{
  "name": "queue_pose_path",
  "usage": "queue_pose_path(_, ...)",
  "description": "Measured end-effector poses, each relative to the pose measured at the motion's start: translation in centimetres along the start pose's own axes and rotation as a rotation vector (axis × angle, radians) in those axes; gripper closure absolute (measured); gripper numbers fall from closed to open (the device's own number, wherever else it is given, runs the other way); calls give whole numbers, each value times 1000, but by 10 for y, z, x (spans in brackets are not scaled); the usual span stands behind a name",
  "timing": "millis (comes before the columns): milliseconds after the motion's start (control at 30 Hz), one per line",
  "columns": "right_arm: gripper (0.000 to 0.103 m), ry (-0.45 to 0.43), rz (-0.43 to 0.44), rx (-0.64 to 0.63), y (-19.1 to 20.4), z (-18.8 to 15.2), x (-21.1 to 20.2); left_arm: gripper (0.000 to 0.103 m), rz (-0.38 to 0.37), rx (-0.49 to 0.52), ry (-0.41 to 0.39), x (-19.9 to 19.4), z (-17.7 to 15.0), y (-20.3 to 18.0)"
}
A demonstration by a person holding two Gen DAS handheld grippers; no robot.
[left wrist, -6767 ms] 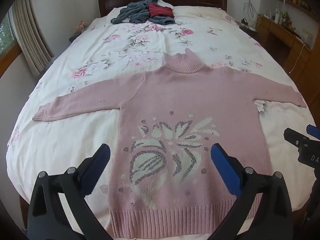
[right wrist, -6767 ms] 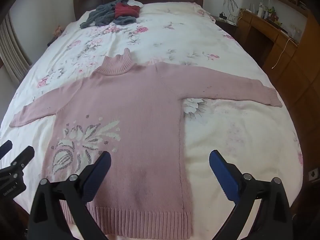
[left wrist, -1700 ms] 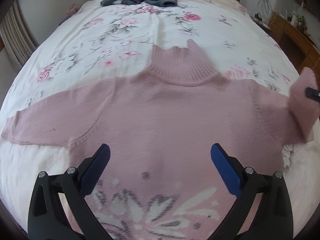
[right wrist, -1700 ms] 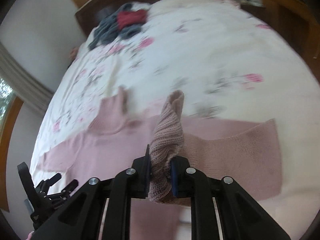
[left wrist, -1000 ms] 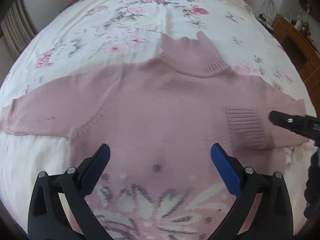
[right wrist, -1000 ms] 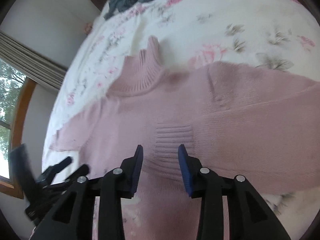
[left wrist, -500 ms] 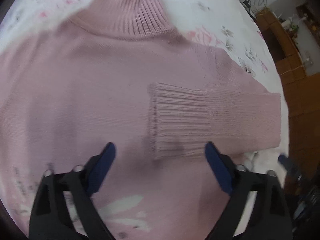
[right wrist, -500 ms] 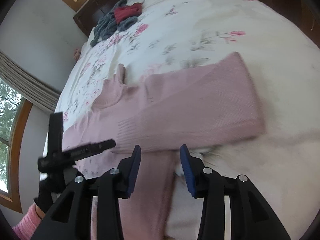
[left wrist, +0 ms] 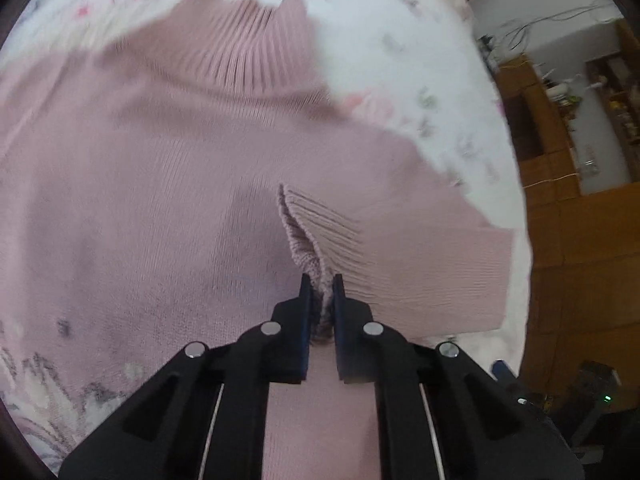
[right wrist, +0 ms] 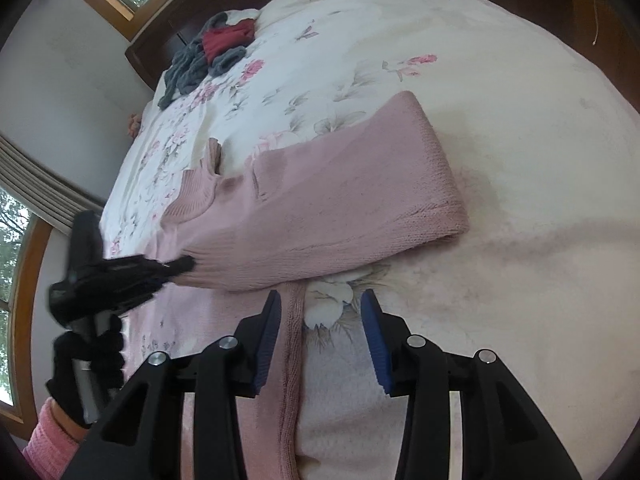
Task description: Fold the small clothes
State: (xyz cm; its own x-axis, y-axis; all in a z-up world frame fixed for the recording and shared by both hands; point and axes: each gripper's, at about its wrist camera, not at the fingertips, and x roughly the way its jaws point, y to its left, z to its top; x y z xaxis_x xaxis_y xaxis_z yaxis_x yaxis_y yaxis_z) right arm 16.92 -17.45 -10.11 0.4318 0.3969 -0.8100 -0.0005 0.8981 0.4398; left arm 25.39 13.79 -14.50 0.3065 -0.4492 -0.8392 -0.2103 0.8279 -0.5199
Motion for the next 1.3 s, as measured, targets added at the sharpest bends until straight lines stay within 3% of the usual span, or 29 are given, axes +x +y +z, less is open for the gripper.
queue_pose_path(200,60,-8,-19,5,3,7,-3,96,53,75,-139,-57,11,2)
queue_pose_path(500,55,48,-67,67,-1,36,39,96,185,70,-237,-122,41,72)
queue_pose_path(767,55,130,-83,62,16,45,95,95,295,-22,-212,-108,54,138)
queue_pose_path(1033,55,151,-107,44,21,38,114,95,428,-77,-152,-71,58,191)
queue_pose_path(1200,55,180,-147,-11,30,42,116,90,475,-18,-150,-72,55,184)
queue_pose_path(1300,55,101,-156,-63,47,48,86,84,459,-5,-218,-98,52,169)
